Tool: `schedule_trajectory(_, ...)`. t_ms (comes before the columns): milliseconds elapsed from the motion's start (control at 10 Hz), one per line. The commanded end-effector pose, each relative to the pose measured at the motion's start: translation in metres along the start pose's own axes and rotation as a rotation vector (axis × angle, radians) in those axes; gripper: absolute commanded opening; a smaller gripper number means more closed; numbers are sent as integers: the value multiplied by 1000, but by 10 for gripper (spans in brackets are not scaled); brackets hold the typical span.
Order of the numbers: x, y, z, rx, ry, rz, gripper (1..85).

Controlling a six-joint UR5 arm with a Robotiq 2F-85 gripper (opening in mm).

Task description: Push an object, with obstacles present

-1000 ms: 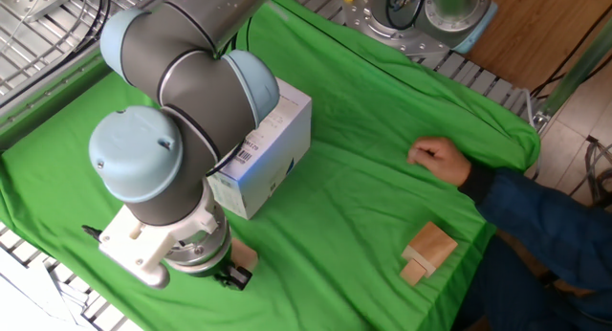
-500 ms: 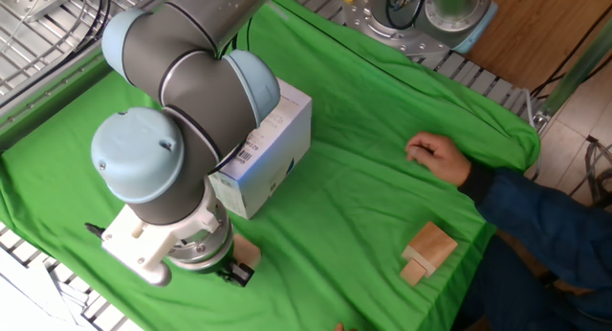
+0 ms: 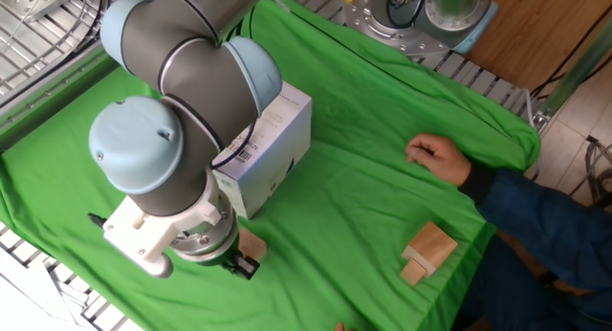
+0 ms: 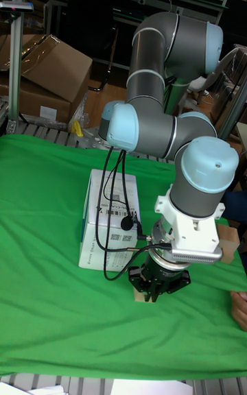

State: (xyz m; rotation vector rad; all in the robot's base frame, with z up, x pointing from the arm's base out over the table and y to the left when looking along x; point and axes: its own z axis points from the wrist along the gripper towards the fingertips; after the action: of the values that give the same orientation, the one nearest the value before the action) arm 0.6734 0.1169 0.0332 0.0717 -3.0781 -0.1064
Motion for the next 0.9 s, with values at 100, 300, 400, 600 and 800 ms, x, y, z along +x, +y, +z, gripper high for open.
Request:
schedule_trajectory(100,11,10,-3,-35,3,28,190)
schedule_trajectory(300,18,12,-4,-41,6,34,183)
schedule_trajectory(400,22,14,-3,-47,4,38,183)
schedule_trajectory(600,29,16,-3,-50,3,41,180)
schedule_trajectory(800,35,17,0,-51,-5,43,170)
